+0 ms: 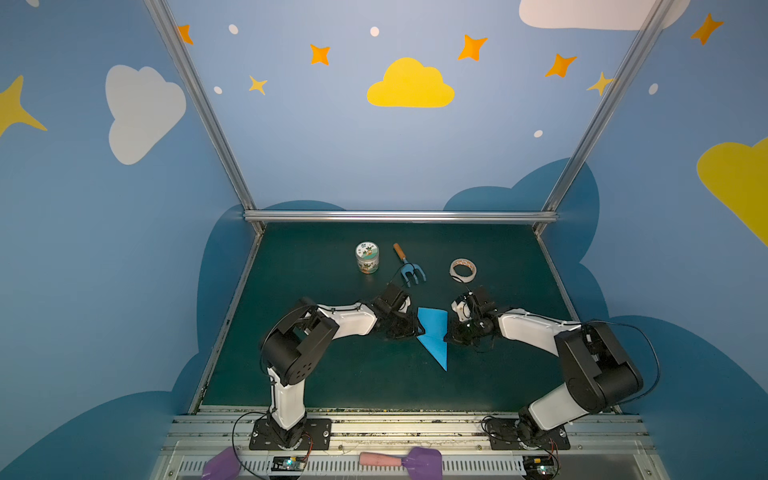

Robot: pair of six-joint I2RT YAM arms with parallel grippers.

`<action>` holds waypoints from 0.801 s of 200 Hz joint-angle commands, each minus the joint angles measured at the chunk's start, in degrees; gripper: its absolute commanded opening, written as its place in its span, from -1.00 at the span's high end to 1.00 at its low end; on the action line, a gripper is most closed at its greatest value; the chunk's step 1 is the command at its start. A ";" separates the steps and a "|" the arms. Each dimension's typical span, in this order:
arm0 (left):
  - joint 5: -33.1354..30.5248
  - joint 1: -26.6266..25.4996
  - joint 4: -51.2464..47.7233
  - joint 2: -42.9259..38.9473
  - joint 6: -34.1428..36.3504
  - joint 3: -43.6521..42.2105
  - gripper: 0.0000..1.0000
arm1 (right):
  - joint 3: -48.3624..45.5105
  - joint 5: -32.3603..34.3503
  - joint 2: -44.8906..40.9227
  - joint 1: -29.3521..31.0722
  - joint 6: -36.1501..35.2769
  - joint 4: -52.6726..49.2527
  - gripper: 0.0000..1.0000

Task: Fold a paper plane with a square sheet of paper (fold left side to right side)

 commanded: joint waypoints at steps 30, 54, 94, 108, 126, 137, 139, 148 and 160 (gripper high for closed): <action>1.28 0.17 2.96 -0.03 -0.45 -0.10 0.20 | -1.53 2.10 1.39 -0.27 -0.88 -0.42 1.00; 1.85 0.14 4.35 -0.58 -0.53 -0.96 0.21 | -1.53 2.10 1.55 -0.35 -1.01 -0.49 1.00; 2.97 0.17 6.91 -0.88 -1.38 -1.85 0.21 | -1.53 2.14 1.58 -0.45 -1.00 -0.55 1.00; 3.41 0.12 7.68 -0.82 -1.77 -2.21 0.21 | -1.48 2.19 1.50 -0.49 -1.05 -0.68 1.00; 3.33 0.12 7.79 -0.63 -1.57 -2.66 0.21 | -1.44 2.29 1.30 -0.45 -1.04 -0.77 1.00; 3.14 0.12 7.63 -0.58 -1.42 -2.88 0.22 | -1.44 2.27 1.30 -0.52 -1.12 -0.86 1.00; 3.12 0.12 7.62 -0.55 -1.37 -2.97 0.22 | -1.44 2.27 1.30 -0.53 -1.11 -0.86 1.00; 2.86 0.13 7.46 -0.49 -1.17 -3.19 0.24 | -1.40 2.27 1.30 -0.58 -1.13 -0.86 1.00; 2.65 0.15 7.35 -0.50 -0.91 -3.42 0.30 | -1.34 2.27 1.21 -0.53 -1.14 -0.86 1.00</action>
